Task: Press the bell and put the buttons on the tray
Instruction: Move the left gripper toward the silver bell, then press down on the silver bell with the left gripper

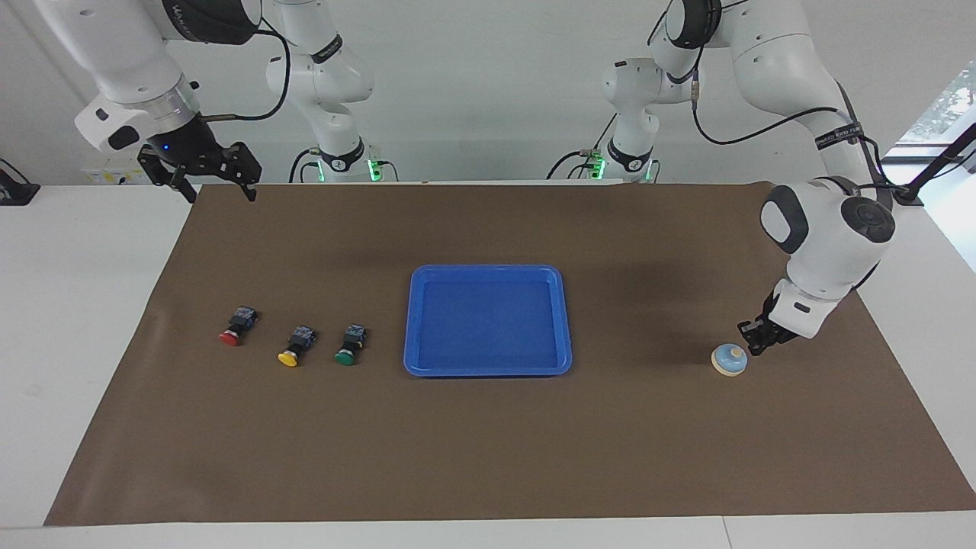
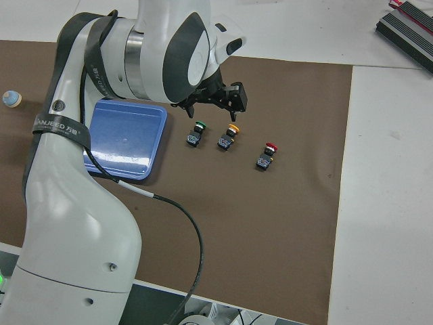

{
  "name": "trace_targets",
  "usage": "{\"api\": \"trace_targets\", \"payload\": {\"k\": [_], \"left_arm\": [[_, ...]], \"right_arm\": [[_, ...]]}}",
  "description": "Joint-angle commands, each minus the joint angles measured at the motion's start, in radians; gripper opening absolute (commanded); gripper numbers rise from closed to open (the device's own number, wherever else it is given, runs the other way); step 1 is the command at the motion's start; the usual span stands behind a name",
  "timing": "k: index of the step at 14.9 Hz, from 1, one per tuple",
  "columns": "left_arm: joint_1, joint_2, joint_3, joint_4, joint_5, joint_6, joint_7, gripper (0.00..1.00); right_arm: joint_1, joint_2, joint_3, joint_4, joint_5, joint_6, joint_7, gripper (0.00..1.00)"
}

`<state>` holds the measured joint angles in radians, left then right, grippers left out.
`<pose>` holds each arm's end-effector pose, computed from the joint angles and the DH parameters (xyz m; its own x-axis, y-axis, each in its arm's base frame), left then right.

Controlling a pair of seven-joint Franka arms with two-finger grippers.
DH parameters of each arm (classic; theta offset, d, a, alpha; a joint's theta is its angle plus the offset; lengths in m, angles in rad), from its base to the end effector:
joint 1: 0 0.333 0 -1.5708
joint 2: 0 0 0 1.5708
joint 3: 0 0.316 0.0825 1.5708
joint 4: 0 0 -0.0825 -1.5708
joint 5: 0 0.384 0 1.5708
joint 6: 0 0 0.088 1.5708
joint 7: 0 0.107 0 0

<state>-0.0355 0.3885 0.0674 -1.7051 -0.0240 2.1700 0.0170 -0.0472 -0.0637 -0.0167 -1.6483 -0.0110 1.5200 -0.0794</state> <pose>0.6656 0.0159 0.3745 0.9968 0.0214 0.0772 0.0219 -0.9997 -0.0060 0.5271 -0.0352 0.6183 0.9978 0.0152 -0.0651 0.0155 -0.9999 0.0048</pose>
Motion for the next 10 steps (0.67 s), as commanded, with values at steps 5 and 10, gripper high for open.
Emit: {"api": "trace_targets", "payload": {"k": [5, 10], "left_arm": [[-0.009, -0.013, 0.006, -0.091, -0.011, 0.089, -0.011, 0.0], [-0.009, 0.007, 0.006, -0.159, -0.011, 0.227, -0.009, 0.0]], "right_arm": [[-0.003, -0.014, -0.002, -0.008, -0.009, -0.014, -0.011, 1.0], [-0.003, -0.014, -0.002, -0.008, -0.009, -0.014, -0.011, 1.0]]}}
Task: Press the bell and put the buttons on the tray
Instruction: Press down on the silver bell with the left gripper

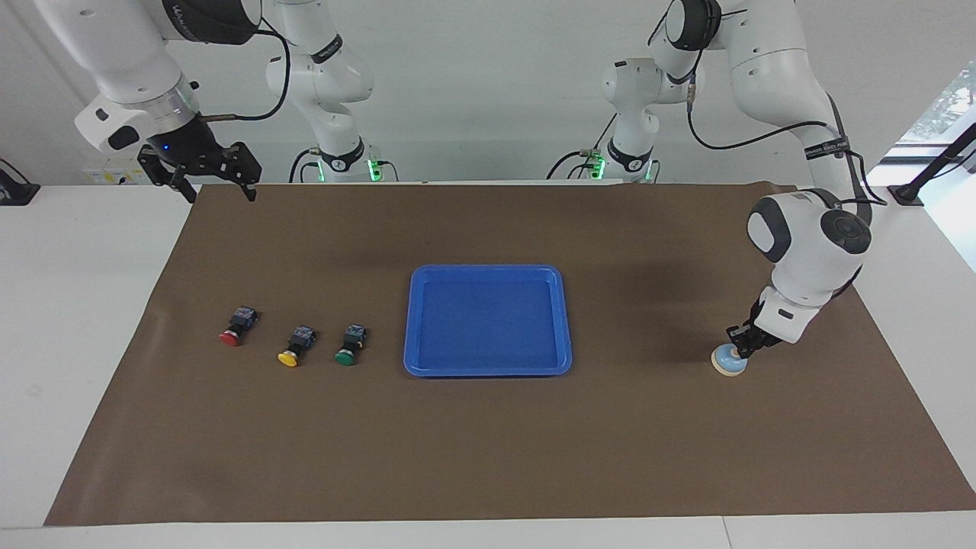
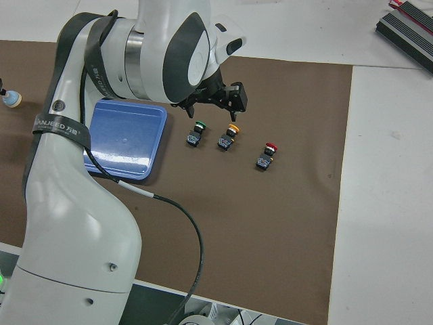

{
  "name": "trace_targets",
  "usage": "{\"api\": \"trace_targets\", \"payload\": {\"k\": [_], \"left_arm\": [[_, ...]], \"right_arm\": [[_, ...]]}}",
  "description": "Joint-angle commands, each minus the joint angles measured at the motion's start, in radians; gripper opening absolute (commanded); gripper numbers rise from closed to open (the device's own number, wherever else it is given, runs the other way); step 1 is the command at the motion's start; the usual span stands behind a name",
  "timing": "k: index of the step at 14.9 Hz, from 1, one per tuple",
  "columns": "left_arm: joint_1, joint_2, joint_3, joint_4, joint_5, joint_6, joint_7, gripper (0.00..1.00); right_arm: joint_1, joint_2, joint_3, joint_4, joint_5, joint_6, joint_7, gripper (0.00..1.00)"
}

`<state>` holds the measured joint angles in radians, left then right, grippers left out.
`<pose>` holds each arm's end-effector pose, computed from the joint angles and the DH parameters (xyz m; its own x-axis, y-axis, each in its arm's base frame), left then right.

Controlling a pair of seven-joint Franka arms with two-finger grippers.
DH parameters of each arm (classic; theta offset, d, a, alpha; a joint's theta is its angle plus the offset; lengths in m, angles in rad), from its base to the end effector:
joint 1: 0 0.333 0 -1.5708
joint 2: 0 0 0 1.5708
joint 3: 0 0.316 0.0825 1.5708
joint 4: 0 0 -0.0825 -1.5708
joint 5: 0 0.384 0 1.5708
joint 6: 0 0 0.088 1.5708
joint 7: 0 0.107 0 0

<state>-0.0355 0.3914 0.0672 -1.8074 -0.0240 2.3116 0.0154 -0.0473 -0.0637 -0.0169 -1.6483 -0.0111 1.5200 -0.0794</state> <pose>0.6553 0.0168 0.3389 0.9932 0.0243 0.1135 0.0254 -0.9996 -0.0079 0.5270 -0.0354 0.6183 0.9978 0.0149 -0.0652 0.0152 -0.9999 0.0049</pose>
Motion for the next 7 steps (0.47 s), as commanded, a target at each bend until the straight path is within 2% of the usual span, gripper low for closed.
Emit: {"api": "trace_targets", "payload": {"k": [1, 3, 5, 7], "left_arm": [[-0.007, 0.004, 0.008, -0.05, -0.011, 0.078, -0.006, 0.0], [-0.006, 0.003, 0.008, -0.024, -0.011, 0.034, -0.006, 0.0], [0.003, -0.02, 0.009, 0.044, -0.011, -0.107, -0.002, 0.0], [0.006, -0.093, 0.013, 0.071, -0.011, -0.228, 0.001, 0.0]], "right_arm": [[-0.003, -0.014, -0.001, -0.008, -0.009, -0.014, -0.011, 1.0], [-0.006, -0.014, -0.001, -0.01, -0.007, -0.014, -0.013, 1.0], [-0.008, -0.014, -0.001, -0.008, -0.009, -0.014, -0.014, 1.0], [-0.008, -0.014, -0.001, -0.01, -0.009, -0.014, -0.01, 1.0]]}}
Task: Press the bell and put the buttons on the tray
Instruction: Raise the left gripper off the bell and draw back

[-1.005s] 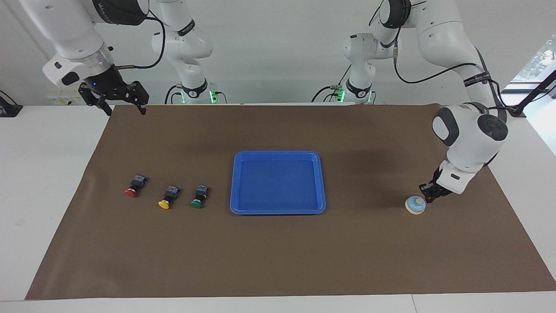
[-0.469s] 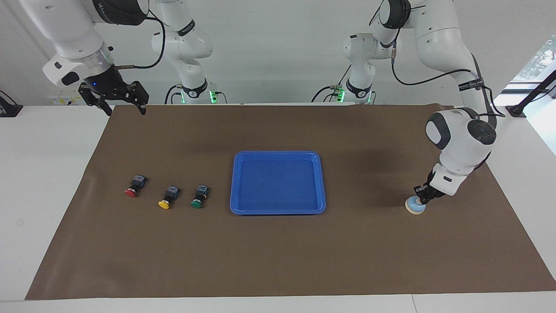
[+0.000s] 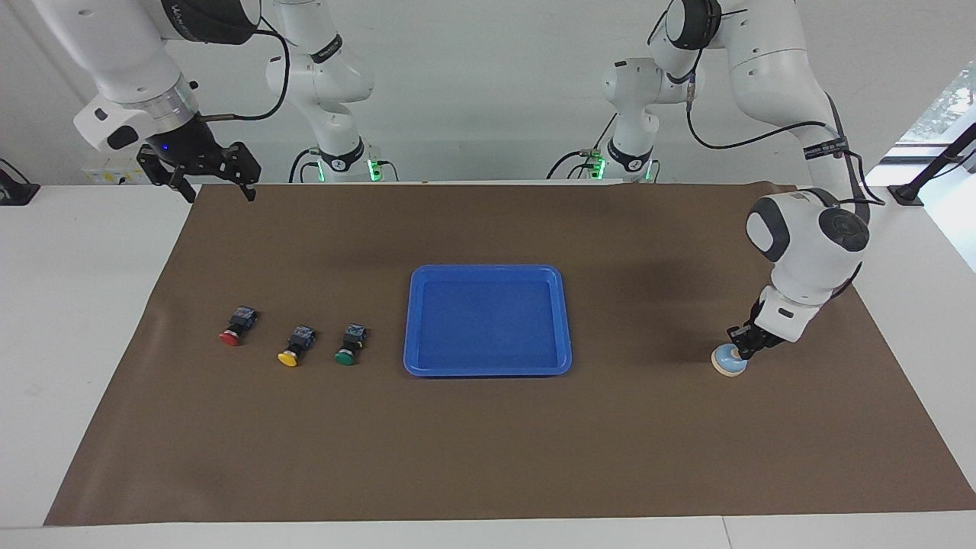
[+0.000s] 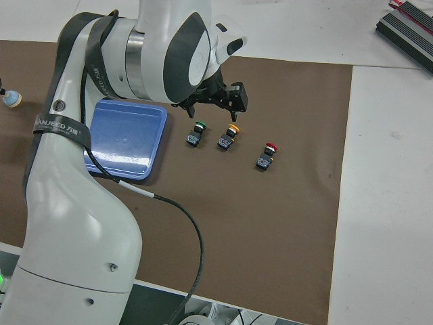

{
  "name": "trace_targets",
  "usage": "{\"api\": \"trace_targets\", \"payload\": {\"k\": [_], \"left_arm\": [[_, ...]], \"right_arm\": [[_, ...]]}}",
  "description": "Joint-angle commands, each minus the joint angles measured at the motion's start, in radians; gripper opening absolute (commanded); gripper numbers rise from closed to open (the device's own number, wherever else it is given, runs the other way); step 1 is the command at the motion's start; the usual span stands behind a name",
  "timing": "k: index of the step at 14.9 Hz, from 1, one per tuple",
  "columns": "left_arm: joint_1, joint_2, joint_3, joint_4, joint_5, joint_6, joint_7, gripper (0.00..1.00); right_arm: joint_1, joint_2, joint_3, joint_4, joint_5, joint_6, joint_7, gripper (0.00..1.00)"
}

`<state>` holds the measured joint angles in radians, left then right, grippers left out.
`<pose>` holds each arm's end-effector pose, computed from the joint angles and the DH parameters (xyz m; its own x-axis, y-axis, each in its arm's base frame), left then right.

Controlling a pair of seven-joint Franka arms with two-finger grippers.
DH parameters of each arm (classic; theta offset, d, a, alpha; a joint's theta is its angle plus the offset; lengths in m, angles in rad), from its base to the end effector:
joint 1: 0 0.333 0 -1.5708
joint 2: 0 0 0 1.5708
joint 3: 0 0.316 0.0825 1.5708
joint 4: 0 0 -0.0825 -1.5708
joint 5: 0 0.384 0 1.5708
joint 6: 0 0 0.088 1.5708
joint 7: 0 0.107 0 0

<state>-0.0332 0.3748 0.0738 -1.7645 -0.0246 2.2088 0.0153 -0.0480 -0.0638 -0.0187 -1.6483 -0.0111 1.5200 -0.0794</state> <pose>0.6553 0.0217 0.3596 0.9970 0.0328 0.0705 0.0334 -0.9994 -0.0073 0.5269 -0.0368 0.6184 0.9978 0.0124 -0.0650 0.0127 -0.9999 0.0048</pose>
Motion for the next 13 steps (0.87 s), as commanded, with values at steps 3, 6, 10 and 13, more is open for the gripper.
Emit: {"api": "trace_targets", "payload": {"k": [3, 6, 10, 13], "left_arm": [[0.002, -0.204, 0.006, 0.028, -0.011, -0.279, 0.002, 0.35], [-0.005, -0.313, 0.006, 0.028, -0.011, -0.38, 0.002, 0.82], [-0.011, -0.407, -0.002, 0.031, -0.011, -0.474, -0.009, 1.0], [-0.019, -0.451, -0.006, 0.033, -0.009, -0.517, -0.008, 1.0]], "right_arm": [[-0.004, -0.014, 0.0, -0.008, -0.009, -0.014, -0.013, 1.0], [0.01, -0.018, 0.002, -0.019, -0.009, 0.0, -0.01, 1.0], [0.056, -0.03, 0.014, -0.1, -0.009, 0.1, 0.111, 1.0], [0.117, -0.03, 0.016, -0.194, -0.009, 0.211, 0.199, 1.0]]}}
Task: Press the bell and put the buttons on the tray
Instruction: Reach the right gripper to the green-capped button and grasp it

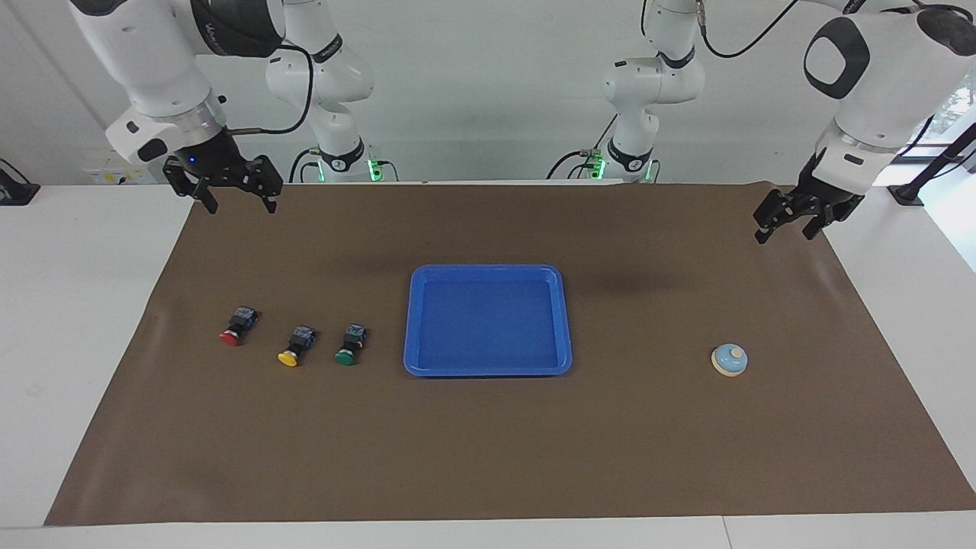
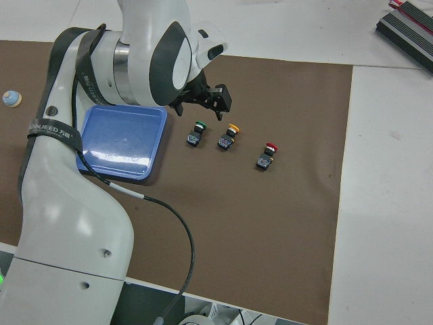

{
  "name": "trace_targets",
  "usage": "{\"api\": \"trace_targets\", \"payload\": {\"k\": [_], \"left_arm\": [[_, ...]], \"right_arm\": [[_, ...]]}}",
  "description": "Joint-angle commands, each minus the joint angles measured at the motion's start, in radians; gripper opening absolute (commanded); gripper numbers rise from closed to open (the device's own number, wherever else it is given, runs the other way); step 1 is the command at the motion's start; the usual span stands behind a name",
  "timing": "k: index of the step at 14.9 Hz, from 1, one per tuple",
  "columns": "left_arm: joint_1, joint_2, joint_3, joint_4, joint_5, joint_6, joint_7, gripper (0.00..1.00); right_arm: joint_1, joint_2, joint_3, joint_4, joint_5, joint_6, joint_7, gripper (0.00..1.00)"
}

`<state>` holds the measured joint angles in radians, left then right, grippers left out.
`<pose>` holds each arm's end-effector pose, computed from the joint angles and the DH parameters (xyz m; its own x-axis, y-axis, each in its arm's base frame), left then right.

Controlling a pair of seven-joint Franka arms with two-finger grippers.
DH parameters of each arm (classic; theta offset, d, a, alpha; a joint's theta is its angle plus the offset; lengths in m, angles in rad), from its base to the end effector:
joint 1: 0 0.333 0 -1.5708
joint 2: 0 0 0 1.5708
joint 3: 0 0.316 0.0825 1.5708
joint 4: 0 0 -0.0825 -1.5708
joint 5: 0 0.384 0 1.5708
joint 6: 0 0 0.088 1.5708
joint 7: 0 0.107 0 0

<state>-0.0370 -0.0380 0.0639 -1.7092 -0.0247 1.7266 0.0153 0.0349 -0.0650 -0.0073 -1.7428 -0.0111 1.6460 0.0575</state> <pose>0.5544 0.0133 0.5935 0.9983 0.0155 0.0556 0.0140 -0.9996 0.0261 0.5368 0.0136 0.5850 0.9991 -0.0290 -0.0311 -0.0287 -0.9995 0.0124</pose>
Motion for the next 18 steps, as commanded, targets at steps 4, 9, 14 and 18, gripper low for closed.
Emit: {"api": "trace_targets", "payload": {"k": [4, 9, 14, 18], "left_arm": [[-0.015, -0.026, -0.009, 0.03, -0.009, -0.102, -0.006, 1.0], [-0.02, -0.003, -0.009, 0.039, -0.007, -0.146, -0.006, 1.0], [-0.021, -0.005, -0.009, 0.025, 0.0, -0.157, 0.003, 1.0], [-0.021, -0.011, -0.009, 0.014, 0.0, -0.157, 0.003, 1.0]], "right_arm": [[0.098, 0.059, 0.006, -0.158, -0.009, 0.254, 0.188, 1.0], [0.125, 0.206, 0.004, -0.184, -0.009, 0.48, 0.237, 1.0], [0.131, 0.296, 0.004, -0.207, -0.009, 0.622, 0.266, 1.0], [0.148, 0.359, 0.004, -0.205, -0.01, 0.685, 0.272, 1.0]]}}
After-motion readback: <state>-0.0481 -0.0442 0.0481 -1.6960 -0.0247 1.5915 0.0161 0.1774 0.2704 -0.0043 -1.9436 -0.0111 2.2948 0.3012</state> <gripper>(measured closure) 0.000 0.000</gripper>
